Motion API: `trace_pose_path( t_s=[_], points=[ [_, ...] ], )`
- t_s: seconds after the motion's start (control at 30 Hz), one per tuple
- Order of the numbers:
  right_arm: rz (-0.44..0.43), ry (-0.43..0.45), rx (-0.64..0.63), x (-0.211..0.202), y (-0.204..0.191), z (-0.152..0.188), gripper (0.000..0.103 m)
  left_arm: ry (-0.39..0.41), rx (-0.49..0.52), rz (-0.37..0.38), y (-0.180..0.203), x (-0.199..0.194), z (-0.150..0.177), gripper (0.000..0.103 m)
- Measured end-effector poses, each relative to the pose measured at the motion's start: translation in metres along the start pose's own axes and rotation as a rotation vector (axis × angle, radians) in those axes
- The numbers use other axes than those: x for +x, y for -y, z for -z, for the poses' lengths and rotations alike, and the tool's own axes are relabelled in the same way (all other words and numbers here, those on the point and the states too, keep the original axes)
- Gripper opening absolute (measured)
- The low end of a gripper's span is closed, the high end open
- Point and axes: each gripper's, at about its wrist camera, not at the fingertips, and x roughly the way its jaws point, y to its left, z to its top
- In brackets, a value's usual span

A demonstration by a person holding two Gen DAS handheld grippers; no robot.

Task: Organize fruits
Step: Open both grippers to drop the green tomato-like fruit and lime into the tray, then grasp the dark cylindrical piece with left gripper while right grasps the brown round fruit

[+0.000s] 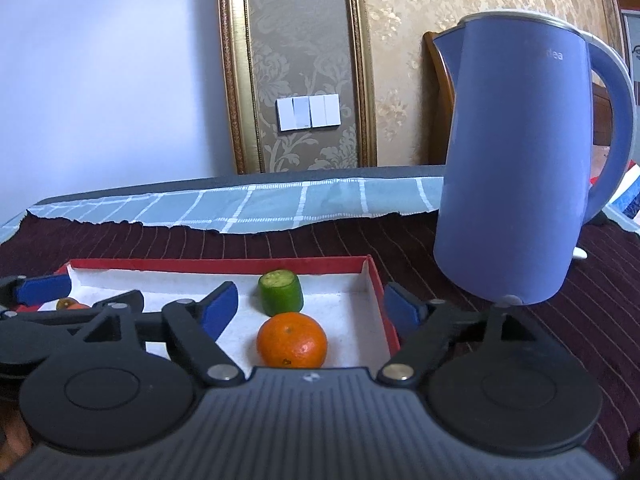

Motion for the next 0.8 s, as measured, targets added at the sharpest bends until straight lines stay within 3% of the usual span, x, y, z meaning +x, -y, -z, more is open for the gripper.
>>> trace_pose_path(
  t_s=[0.2, 0.37, 0.47, 0.67, 0.8],
  points=[
    [-0.002, 0.022, -0.016, -0.013, -0.001, 0.004, 0.103, 0.009, -0.007, -0.026, -0.01, -0.023, 0.008, 0.066],
    [-0.021, 0.014, -0.007, -0.032, -0.001, 0.017, 0.103, 0.02, -0.028, -0.023, -0.026, -0.058, 0.025, 0.066],
    [-0.029, -0.019, 0.028, -0.045, 0.004, 0.028, 0.103, 0.047, -0.05, -0.011, -0.037, -0.085, 0.043, 0.074],
    [-0.035, -0.002, 0.118, -0.083, 0.018, 0.044, 0.103, 0.065, -0.053, 0.08, -0.049, -0.127, 0.079, 0.075],
    [0.016, 0.013, 0.116, -0.1, 0.023, 0.058, 0.103, 0.044, -0.022, 0.162, -0.046, -0.14, 0.096, 0.075]
  ],
)
